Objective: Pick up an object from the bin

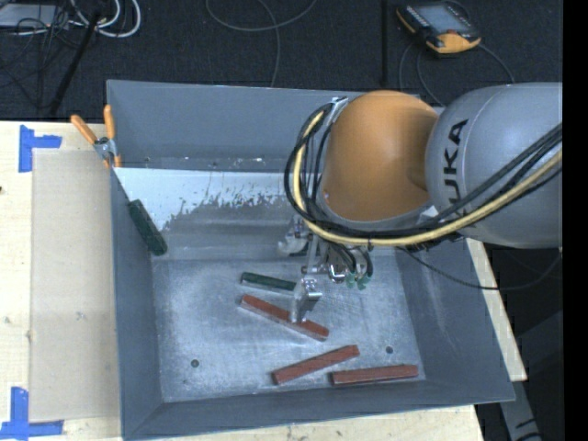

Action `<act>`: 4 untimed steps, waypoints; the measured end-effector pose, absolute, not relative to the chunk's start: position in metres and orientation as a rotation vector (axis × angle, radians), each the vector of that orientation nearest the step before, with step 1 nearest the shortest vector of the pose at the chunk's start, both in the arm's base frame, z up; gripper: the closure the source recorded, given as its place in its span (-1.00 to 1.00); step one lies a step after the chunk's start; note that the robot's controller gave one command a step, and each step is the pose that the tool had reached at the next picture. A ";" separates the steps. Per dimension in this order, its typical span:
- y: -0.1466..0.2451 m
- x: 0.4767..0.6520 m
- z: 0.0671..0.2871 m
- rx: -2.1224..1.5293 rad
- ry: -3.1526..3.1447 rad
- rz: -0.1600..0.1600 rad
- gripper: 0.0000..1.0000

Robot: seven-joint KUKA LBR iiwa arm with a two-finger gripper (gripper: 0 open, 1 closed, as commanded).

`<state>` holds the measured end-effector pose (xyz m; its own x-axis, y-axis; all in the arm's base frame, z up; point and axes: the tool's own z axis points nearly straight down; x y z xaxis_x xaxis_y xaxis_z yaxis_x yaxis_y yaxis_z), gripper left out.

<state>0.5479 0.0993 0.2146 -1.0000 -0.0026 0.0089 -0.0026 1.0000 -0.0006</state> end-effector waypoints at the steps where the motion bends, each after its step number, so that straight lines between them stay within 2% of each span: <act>1: 0.099 0.549 0.219 0.000 -3.140 0.000 -1.00; 2: 0.095 0.547 0.170 -0.008 -3.147 -0.002 -1.00; 3: 0.084 0.547 0.075 0.105 -3.149 -0.004 1.00; 4: 0.084 0.547 0.075 0.104 -3.149 -0.004 1.00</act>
Offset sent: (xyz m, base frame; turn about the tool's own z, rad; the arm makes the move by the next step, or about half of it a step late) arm -0.0084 -0.0115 -0.1234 0.0154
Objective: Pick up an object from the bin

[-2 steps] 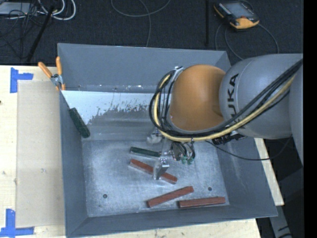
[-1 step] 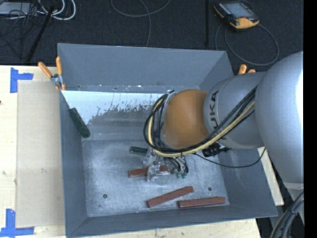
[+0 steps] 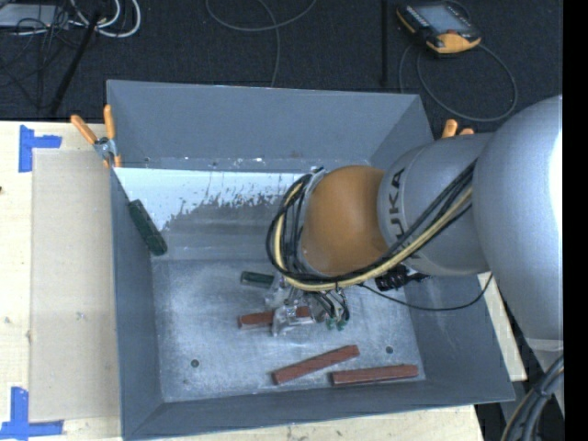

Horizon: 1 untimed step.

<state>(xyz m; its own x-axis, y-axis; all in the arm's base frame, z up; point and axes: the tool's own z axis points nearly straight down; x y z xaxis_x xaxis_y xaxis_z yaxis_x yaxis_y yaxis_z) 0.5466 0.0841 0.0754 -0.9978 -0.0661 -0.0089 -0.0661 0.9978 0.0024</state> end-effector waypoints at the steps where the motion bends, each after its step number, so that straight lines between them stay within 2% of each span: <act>1: 0.079 0.549 0.245 -0.076 3.133 0.001 1.00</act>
Offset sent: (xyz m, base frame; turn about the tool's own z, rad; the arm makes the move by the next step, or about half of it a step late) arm 0.0000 0.0000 0.0000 0.0000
